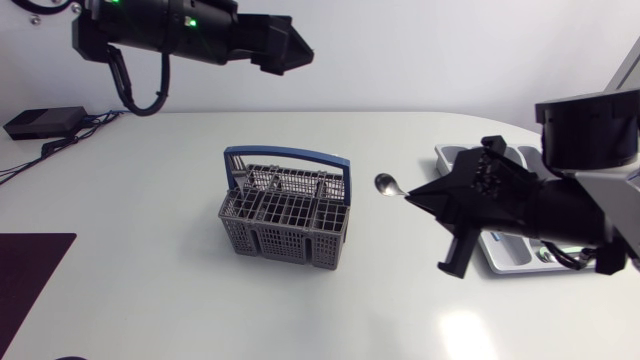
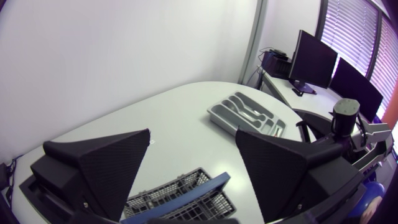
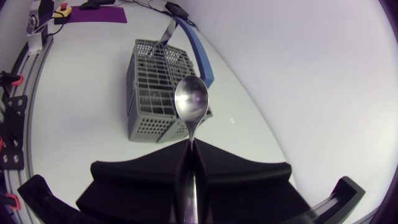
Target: Unload the cutlery basket into the drawer organizer.
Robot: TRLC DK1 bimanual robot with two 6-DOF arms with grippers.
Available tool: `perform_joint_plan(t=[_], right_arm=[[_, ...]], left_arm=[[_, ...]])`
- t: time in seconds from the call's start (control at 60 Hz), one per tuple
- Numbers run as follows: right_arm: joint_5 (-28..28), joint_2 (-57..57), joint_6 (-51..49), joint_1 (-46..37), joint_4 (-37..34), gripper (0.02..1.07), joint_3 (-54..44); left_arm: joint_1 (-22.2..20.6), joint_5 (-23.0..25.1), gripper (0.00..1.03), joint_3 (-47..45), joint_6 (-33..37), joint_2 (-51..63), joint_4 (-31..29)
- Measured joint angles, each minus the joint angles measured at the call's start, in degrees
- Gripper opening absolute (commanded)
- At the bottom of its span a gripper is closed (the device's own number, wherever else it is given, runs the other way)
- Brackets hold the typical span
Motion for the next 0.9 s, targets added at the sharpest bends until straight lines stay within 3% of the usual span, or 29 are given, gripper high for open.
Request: perform_joint_plan(t=[0.233,0.417,0.7,0.9], right_arm=[[-15.3,1.1,-13.6,-20.9,-11.9,0.08,2.0],[-21.6,7.0,-28.2,-35.3,-18.9,0.08,3.9],[-22.6,24.5,-52.3,-54.0,-27.8,0.08,11.3],[-21.8,35.3,-65.5,-62.5,-32.3,0.08,20.7]], left_arm=[[4.8,-2.5,0.98,-4.3,6.2,-3.7,-0.5],[8.1,-4.3,0.98,-10.0,11.6,-7.0,-0.5],[10.1,-6.0,0.98,-18.6,17.6,-11.1,-0.3],[10.1,-6.3,0.98,-22.7,20.3,-13.0,0.5]])
